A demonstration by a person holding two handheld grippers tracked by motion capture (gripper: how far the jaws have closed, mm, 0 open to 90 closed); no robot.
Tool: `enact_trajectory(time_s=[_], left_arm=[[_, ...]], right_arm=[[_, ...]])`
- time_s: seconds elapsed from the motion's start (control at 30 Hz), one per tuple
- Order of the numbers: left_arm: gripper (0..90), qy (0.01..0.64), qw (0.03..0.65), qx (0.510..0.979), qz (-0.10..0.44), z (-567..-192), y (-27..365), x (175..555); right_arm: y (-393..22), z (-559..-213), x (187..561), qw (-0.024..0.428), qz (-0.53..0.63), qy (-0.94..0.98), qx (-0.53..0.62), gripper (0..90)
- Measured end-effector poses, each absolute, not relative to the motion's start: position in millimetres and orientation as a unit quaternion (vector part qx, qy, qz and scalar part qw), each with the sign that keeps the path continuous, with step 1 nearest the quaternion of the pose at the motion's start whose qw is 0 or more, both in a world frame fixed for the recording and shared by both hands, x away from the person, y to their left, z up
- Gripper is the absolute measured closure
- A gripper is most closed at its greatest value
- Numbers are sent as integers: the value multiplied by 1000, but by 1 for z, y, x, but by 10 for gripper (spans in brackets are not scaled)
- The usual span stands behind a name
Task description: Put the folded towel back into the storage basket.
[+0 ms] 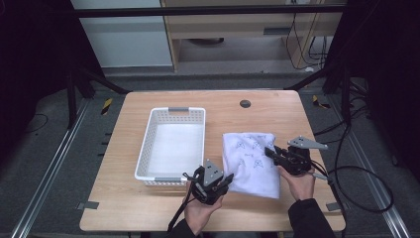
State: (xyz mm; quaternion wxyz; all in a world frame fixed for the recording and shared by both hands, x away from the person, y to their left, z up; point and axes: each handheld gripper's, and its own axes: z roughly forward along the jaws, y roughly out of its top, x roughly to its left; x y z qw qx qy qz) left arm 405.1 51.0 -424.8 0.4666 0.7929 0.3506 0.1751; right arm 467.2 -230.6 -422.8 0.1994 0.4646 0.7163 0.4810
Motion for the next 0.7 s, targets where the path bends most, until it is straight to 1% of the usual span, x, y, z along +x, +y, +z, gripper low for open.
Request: enact_trajectory(time_s=[0.33,0.7], left_arm=[[762,345,473,788,193,-409,58,407],[762,345,481,779,206,-390,70,410]], right_arm=[[-223,-404,468,219,489,713,453,723],[-213,-384,470,228,501,707,444,723]])
